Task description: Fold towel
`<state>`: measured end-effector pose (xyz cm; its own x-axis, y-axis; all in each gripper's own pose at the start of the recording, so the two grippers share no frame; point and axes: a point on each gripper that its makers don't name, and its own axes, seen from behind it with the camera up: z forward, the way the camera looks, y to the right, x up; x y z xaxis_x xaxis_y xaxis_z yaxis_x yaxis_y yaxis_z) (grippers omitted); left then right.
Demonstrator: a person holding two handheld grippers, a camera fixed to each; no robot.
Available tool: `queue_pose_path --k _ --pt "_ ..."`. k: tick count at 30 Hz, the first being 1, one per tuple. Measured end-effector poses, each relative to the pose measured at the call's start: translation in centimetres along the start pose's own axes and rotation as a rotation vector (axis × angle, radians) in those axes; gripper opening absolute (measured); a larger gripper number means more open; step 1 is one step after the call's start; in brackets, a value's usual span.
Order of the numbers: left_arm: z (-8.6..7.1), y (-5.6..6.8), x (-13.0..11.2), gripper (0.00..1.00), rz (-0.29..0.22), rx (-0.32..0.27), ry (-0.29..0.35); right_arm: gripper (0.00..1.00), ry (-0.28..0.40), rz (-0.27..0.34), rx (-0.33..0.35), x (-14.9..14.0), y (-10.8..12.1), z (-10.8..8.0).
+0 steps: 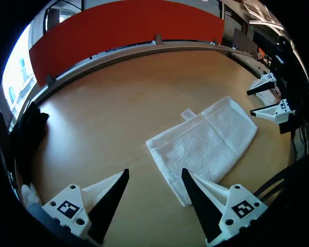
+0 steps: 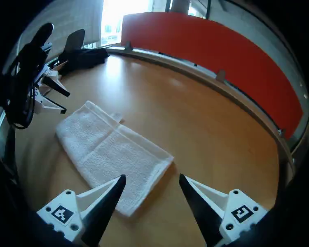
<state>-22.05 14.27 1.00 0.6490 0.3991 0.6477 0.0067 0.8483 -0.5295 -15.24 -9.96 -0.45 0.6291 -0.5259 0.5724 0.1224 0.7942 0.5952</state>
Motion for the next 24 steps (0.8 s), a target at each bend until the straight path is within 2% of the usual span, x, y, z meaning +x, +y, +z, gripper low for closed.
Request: queue_pose_path --k 17,24 --pt "-3.3 2.4 -3.5 0.94 -0.065 0.003 0.000 1.00 0.001 0.033 0.010 -2.5 -3.1 -3.4" --pt "-4.0 2.9 -4.3 0.94 -0.087 0.003 0.000 1.00 0.004 0.038 0.010 -3.0 -3.6 -4.3"
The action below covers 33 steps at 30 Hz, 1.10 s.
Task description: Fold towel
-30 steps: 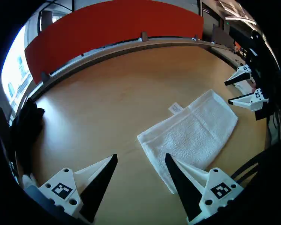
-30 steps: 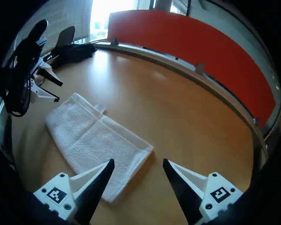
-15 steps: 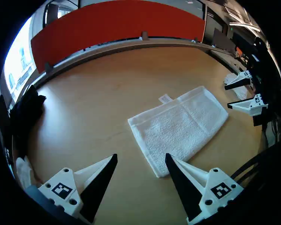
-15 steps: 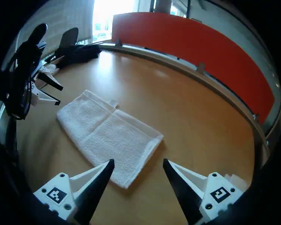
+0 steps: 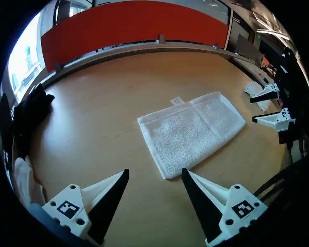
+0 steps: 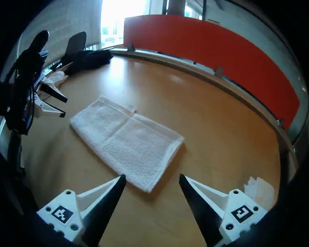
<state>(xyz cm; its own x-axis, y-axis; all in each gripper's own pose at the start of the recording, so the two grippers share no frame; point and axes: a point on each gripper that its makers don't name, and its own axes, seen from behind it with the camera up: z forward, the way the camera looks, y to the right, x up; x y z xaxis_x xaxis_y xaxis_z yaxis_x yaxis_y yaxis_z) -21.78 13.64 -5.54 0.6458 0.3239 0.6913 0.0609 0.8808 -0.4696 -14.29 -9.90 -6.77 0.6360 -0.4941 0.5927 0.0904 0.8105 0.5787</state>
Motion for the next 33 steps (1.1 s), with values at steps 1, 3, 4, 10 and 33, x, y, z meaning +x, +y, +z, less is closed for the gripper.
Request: queue_pose_path --k 1,3,4,10,33 --pt "0.0 0.0 -0.1 0.94 -0.001 0.001 0.000 1.00 0.001 -0.001 0.001 0.0 0.0 -0.1" --pt "-0.1 0.0 -0.1 0.94 -0.003 0.004 0.001 1.00 0.002 -0.003 0.002 -0.1 -0.1 -0.1" --pt "-0.2 0.0 -0.2 0.94 -0.004 0.006 0.002 1.00 0.002 -0.005 0.002 -0.1 -0.1 -0.1" --pt "-0.6 -0.1 -0.5 0.94 -0.025 0.019 0.009 1.00 0.003 -0.013 0.007 -0.2 -0.2 0.1" --pt "-3.4 -2.3 -2.9 0.94 -0.143 0.120 0.032 1.00 -0.013 -0.071 0.067 0.2 -1.0 1.7"
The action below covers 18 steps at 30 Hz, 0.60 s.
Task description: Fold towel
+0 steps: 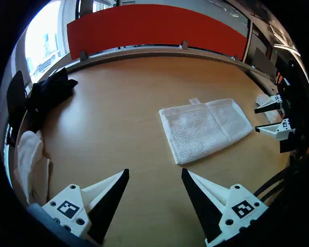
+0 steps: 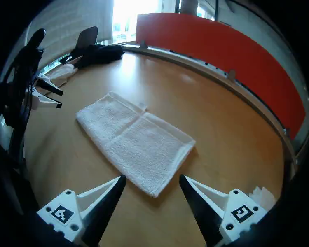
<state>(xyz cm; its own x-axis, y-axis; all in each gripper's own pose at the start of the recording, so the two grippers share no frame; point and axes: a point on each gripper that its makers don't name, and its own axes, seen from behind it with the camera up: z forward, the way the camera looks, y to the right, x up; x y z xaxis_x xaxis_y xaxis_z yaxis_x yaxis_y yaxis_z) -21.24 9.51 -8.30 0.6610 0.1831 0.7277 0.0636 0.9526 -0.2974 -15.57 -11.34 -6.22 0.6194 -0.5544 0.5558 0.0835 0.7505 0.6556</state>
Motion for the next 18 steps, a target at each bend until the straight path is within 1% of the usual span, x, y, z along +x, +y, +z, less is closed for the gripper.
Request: queue_pose_path --k 11,18 --pt "-1.0 -1.0 -0.4 0.94 -0.041 0.032 0.007 1.00 -0.010 -0.017 0.013 -0.1 0.1 0.7" --pt "-1.4 -1.6 -0.8 0.94 -0.054 0.046 0.005 1.00 -0.026 -0.026 0.021 -0.6 0.3 0.9"
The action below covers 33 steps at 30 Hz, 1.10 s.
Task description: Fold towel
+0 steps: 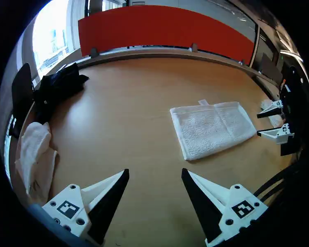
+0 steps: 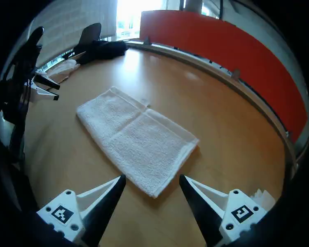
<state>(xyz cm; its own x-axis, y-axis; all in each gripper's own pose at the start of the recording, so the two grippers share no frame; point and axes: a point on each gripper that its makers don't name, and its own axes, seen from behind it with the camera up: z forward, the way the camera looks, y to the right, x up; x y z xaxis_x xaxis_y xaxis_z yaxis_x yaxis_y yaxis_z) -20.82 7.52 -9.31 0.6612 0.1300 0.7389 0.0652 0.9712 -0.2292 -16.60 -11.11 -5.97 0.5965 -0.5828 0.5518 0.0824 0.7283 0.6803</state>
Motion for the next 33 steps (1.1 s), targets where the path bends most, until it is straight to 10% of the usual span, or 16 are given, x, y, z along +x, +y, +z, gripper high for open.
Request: queue_pose_path --k 15,33 --pt "-0.6 -1.0 -1.1 0.94 -0.023 0.015 -0.012 0.88 -0.064 0.006 0.055 -3.2 -0.4 0.8" --pt "-0.9 -1.2 -1.1 0.94 -0.022 0.013 -0.010 0.24 -0.088 0.020 0.082 -4.1 -0.1 0.8"
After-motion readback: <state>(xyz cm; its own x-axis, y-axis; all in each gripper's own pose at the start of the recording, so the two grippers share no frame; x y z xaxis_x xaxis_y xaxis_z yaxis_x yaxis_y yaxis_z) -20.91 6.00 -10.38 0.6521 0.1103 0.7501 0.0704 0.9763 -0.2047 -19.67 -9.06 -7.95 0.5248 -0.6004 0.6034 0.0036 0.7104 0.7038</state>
